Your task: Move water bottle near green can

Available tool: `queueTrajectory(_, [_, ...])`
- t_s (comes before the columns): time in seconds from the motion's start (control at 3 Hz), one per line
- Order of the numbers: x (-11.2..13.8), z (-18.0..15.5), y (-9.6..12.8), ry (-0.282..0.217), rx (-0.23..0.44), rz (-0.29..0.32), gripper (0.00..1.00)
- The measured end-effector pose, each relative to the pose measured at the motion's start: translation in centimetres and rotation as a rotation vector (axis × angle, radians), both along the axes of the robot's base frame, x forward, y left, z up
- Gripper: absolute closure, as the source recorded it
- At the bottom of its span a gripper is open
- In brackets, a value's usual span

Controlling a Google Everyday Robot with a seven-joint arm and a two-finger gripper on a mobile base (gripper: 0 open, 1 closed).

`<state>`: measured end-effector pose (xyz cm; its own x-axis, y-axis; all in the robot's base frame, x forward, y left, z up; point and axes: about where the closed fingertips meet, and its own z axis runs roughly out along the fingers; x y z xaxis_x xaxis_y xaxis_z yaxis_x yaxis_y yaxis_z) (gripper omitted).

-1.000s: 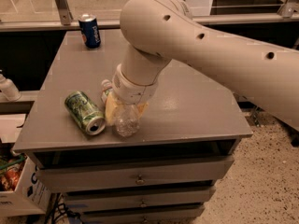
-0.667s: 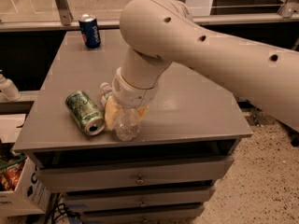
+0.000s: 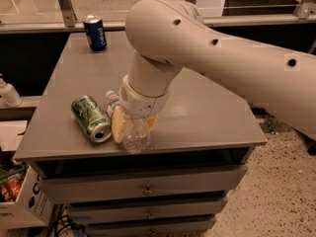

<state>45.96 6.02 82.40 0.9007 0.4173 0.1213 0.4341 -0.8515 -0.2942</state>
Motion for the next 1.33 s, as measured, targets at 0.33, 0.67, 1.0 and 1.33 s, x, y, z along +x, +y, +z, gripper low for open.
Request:
queueTrajectory(0.33, [-0.18, -0.05, 0.06, 0.005, -0.007, 0.009, 0.59])
queueTrajectory(0.67, [-0.28, -0.17, 0.27, 0.009, -0.011, 0.017, 0.35])
queueTrajectory(1.0, [-0.28, -0.15, 0.35, 0.009, -0.012, 0.019, 0.13])
queueTrajectory(1.33, [-0.26, 0.33, 0.36, 0.008, -0.012, 0.019, 0.00])
